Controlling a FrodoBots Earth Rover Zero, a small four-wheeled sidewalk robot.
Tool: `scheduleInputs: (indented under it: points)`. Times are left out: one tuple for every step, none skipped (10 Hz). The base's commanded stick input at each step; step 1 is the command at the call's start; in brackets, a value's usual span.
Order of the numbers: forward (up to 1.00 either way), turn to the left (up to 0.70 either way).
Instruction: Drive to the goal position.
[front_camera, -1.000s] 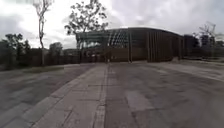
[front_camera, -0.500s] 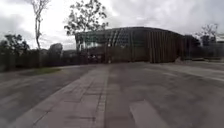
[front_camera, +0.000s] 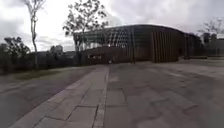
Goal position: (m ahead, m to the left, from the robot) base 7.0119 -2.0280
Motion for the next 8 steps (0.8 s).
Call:
scheduleInputs:
  points:
    - [0.85, 0.0]
    - [0.85, 0.0]
    - [0.85, 0.0]
    - [0.85, 0.0]
    - [0.85, 0.0]
    - [0.85, 0.0]
    - [0.85, 0.0]
    - [0.85, 0.0]
